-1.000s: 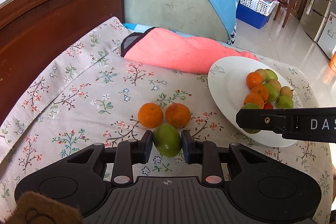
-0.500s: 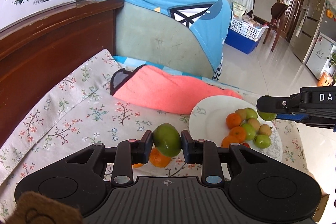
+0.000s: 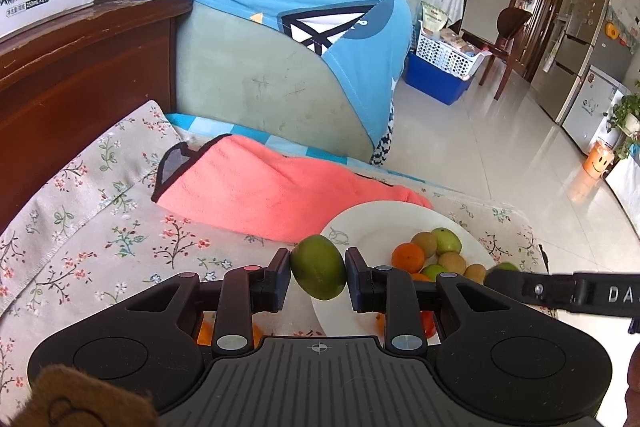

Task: Organize fruits
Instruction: 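Carry both green jujubes onto the white plate and open both tools, then withdraw both open tools from the plate toward the two remaining oranges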

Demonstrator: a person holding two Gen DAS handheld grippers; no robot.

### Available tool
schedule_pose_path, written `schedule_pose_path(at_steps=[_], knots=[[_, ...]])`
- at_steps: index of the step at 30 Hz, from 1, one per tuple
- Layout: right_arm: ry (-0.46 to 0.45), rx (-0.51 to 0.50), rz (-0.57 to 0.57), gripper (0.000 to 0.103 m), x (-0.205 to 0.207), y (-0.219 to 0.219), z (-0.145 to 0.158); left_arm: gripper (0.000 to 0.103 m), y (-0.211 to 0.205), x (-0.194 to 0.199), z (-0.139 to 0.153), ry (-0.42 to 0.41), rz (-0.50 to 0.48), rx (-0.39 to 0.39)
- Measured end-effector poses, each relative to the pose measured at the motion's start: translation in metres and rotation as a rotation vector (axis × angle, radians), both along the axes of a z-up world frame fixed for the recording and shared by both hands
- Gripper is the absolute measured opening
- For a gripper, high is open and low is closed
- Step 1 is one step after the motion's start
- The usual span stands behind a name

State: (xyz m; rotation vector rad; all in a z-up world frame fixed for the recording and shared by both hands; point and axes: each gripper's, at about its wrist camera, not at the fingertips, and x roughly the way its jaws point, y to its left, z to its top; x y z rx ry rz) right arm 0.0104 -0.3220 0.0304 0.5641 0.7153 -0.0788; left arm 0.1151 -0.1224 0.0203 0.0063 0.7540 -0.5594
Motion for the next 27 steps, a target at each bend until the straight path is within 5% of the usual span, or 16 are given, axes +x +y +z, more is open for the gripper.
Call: schedule_pose_path(at_steps=[16,20,27], knots=[[0.137,-0.005,-0.050,0.032,-0.004,-0.004,-0.027,0.030,-0.032,0.007,-0.015,0.016,-0.047,0.014],[0.106,0.004,-0.073,0.032,-0.003,-0.007,-0.022,0.053,-0.030,0.004,-0.008,0.002,-0.031,0.005],[0.077,0.001,-0.054,0.032,-0.002,-0.003,-0.015,0.065,-0.018,0.003,0.009,-0.004,0.019,-0.002]])
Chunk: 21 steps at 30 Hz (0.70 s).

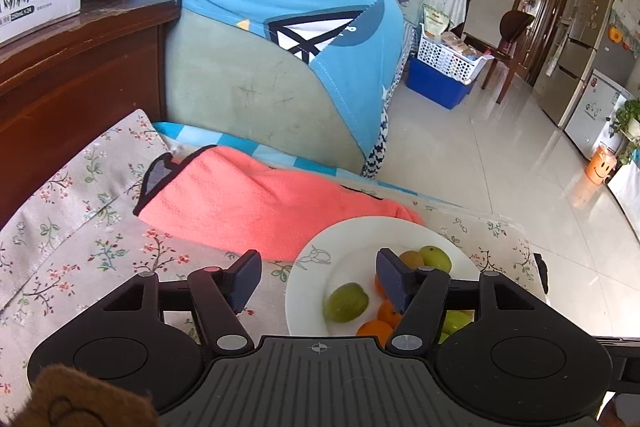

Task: Organize fruits
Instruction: 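Withdraw both open tools from the plate toward the two remaining oranges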

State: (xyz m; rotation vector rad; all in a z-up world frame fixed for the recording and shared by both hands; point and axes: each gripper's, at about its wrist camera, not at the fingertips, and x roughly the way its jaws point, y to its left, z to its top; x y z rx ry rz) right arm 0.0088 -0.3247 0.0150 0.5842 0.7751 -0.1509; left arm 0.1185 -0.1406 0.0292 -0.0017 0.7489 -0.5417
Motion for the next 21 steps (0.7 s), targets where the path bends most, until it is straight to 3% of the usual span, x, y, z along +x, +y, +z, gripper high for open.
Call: schedule_pose_path(at_steps=[6,21], knots=[[-0.021,-0.013,0.059,0.032,0.003,0.011,0.004,0.073,0.014,-0.003,0.010,-0.011,0.022,0.032],[-0.061,-0.059,0.163,0.032,0.008,0.040,0.009,0.077,0.061,0.001,0.024,0.004,0.083,0.095]])
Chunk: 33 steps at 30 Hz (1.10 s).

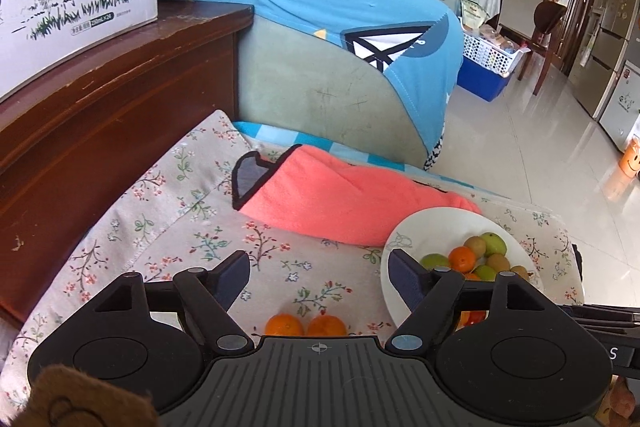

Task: Organize fruits
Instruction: 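Withdraw both open tools from the plate toward the two remaining oranges, then close the right tool on an orange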

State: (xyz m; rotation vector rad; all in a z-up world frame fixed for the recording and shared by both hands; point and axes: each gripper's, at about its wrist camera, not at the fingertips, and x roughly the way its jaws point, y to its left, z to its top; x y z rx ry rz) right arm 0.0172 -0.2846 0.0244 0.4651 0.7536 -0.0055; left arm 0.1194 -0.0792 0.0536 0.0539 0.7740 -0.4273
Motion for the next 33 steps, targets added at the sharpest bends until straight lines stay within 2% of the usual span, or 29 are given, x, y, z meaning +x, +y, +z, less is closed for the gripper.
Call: schedule_pose_path(at_steps=[11,27,33], knots=[[-0.016,-0.035,0.068,0.032,0.007,0.020,0.001,0.077,0.021,0.005,-0.004,0.030,0.045,0.010],[-0.009,-0.062,0.201,0.032,0.032,0.067,-0.014,0.077,0.035,0.019,-0.023,0.079,0.134,0.111],[0.004,-0.073,0.235,0.032,0.044,0.083,-0.026,0.077,0.046,0.023,-0.025,0.110,0.170,0.094]])
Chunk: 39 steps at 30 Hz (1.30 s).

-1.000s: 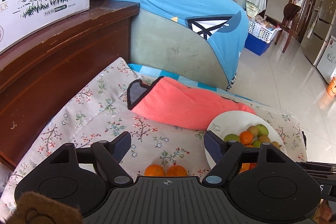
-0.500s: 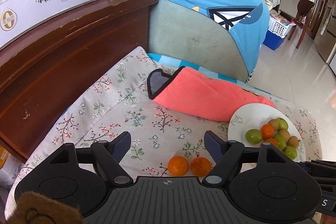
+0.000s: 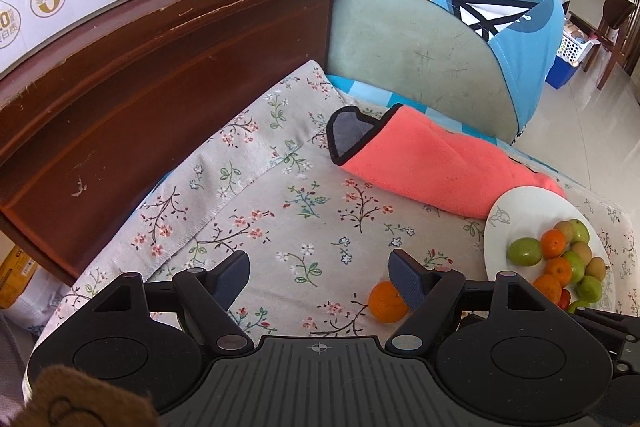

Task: Organize fruits
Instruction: 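Close the right tool on an orange, then close the left tool on the last orange while the right tool holds its orange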

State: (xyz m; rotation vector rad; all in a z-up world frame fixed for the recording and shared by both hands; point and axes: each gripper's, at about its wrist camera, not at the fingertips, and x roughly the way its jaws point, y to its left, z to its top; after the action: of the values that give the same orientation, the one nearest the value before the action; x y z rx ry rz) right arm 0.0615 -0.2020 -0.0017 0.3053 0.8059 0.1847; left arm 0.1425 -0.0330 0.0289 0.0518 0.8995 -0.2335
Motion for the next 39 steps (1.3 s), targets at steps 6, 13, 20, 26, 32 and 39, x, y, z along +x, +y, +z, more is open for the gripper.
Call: schedule_pose_path(at_steps=[6,13,20,26,32,39], knots=[[0.014,-0.002,-0.001,0.034,0.012,0.009,-0.012,0.077,0.003,-0.001,0.001,0.002,0.000,-0.007],[0.019,-0.037,-0.002,0.040,0.023,0.019,-0.020,0.077,0.008,0.000,0.000,0.015,0.011,-0.013],[0.023,-0.055,0.001,0.037,0.028,0.022,-0.027,0.077,0.010,0.001,-0.004,0.031,0.015,-0.014],[0.023,-0.055,0.008,0.031,0.026,0.022,-0.025,0.077,0.010,0.001,-0.008,0.038,0.009,-0.024],[0.035,-0.035,-0.001,0.031,0.012,0.011,-0.019,0.077,0.003,0.000,-0.017,0.041,-0.013,-0.010],[0.064,-0.040,0.012,0.031,-0.004,0.006,-0.016,0.077,-0.012,-0.006,-0.031,0.029,-0.080,0.017]])
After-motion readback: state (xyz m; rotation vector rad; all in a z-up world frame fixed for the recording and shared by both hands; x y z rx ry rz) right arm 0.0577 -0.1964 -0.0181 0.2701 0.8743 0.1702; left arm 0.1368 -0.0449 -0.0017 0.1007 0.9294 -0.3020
